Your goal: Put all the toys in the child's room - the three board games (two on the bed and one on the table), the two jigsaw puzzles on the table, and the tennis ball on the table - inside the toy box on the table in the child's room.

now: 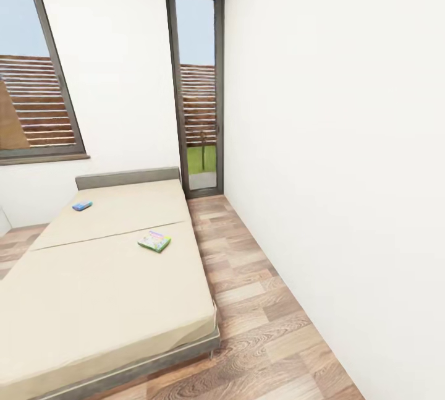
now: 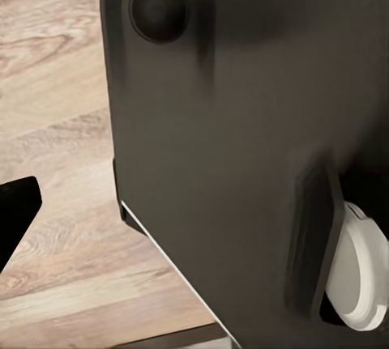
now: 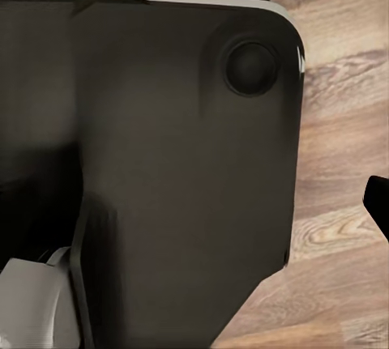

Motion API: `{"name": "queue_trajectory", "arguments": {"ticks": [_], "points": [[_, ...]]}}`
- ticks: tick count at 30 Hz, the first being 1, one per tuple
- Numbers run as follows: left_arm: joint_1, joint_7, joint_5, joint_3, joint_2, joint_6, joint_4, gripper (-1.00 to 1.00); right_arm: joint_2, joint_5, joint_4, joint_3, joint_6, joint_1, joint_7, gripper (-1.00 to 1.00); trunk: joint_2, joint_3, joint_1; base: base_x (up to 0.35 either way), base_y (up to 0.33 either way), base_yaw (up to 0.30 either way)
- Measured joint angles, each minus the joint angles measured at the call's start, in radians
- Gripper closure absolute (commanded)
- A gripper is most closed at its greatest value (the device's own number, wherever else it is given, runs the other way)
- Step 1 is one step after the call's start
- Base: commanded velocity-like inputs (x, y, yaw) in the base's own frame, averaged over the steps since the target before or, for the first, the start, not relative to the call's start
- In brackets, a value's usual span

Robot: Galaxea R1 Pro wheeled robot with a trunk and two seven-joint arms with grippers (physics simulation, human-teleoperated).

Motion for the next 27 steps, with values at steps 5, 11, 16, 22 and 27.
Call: {"name": "queue_trajectory", "arguments": {"ticks": [5,11,16,22,27], "points": [[0.0,0.0,0.0,0.0,0.0,-0.001,0.0,-1.0,0.003,0.0,0.0,0.0,0.0,0.0,0.0,-1.0,0.035,0.016,-0.019,-0.001,0.0,0.0],[0.0,0.0,0.0,0.0,0.0,-0.003,0.0,-1.0,0.005,0.0,0.0,0.0,-0.001,0.001,0.0,-1.0,0.077,0.034,-0.042,-0.121,0.0,0.0],[0.0,0.0,0.0,0.0,0.0,-0.002,0.0,-1.0,0.005,0.0,0.0,0.0,-0.001,0.001,0.0,-1.0,0.112,0.05,-0.061,-0.06,0.0,0.0],[0.0,0.0,0.0,0.0,0.0,-0.002,0.0,-1.0,0.006,0.0,0.0,0.0,-0.001,0.002,0.0,-1.0,0.154,0.069,-0.084,-0.01,0.0,0.0],[0.0,0.0,0.0,0.0,0.0,-0.001,0.0,-1.0,0.012,0.002,0.0,0.001,0.001,0.002,0.0,-1.0,0.189,0.085,-0.104,-0.001,0.0,0.087]]}}
